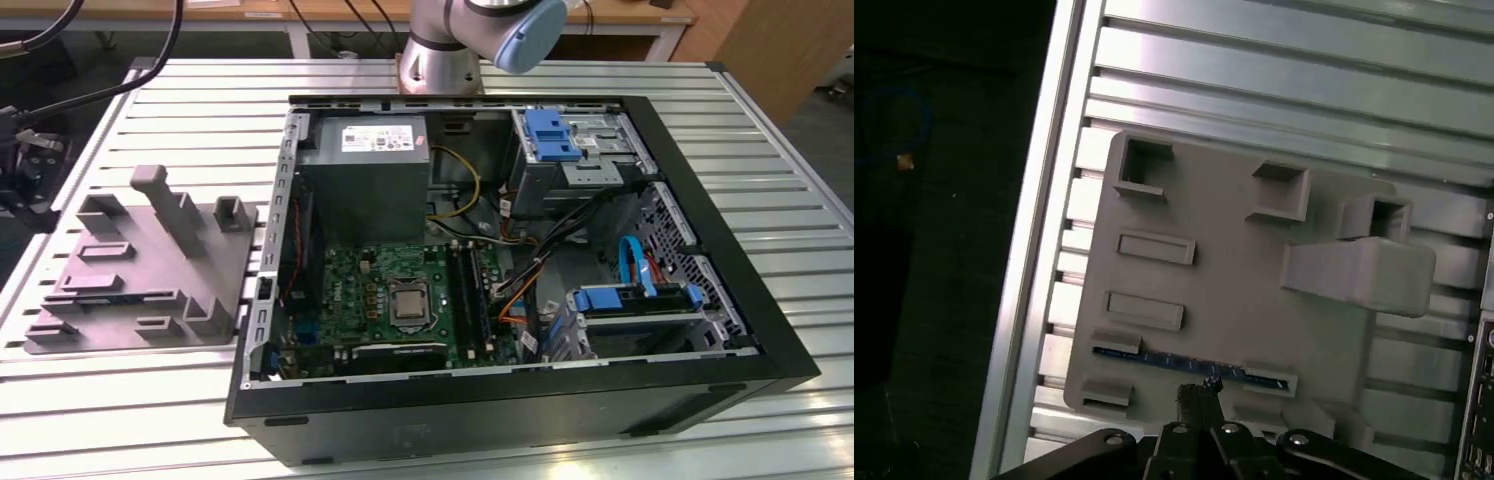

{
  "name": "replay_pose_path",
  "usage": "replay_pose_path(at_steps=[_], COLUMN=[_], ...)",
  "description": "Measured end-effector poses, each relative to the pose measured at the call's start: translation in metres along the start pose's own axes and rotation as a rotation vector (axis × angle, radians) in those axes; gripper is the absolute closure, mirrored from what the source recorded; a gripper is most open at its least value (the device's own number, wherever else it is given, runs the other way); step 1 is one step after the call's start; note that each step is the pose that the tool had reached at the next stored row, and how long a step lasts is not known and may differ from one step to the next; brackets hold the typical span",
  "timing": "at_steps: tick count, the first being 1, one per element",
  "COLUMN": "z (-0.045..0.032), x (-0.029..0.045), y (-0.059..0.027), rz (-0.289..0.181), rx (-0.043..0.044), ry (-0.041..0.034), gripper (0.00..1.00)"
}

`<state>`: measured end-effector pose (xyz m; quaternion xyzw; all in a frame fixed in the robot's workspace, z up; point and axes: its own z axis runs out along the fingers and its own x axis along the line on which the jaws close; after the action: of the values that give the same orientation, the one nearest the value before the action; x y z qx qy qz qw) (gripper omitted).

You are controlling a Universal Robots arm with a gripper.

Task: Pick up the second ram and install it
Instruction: 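Pick up the second ram and move it above second insertion slot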

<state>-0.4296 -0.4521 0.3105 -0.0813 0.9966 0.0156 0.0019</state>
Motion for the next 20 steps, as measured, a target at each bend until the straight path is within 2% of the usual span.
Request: replay_pose_path(at_steps=[20], z=[0.0135], x=[0.0001], y=[-0.0004], rz=[-0.363], rx=[-0.0023], ry=[0.0112], gripper=[0.90])
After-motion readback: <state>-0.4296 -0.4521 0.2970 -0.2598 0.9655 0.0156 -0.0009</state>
